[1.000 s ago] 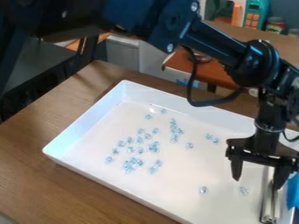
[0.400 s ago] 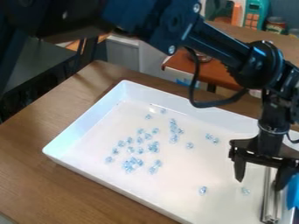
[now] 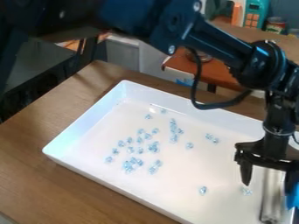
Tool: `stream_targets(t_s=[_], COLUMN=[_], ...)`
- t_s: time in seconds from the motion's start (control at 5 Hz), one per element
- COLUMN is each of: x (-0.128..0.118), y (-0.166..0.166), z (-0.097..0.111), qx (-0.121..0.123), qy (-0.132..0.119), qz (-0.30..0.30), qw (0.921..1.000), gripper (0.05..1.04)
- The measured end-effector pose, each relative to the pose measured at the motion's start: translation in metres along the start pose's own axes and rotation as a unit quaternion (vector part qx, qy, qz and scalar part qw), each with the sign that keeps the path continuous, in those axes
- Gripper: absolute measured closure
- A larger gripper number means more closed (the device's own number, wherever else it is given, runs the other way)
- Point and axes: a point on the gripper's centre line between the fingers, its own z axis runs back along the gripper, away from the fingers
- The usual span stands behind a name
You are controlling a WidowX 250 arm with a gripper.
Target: Sweep into pile
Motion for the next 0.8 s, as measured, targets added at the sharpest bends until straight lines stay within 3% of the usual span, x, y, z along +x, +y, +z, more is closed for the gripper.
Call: stream_targets(t_s=[0.2,0.8], x=[0.0066,0.0102], y=[-0.0045,-0.0093], z=[0.0196,0.0172], qx=[-0.021,-0.007], qy=[-0.017,-0.019], qz=[0.001,0.002], qw=[0.9996,0.9998], gripper=[0.077,0.077])
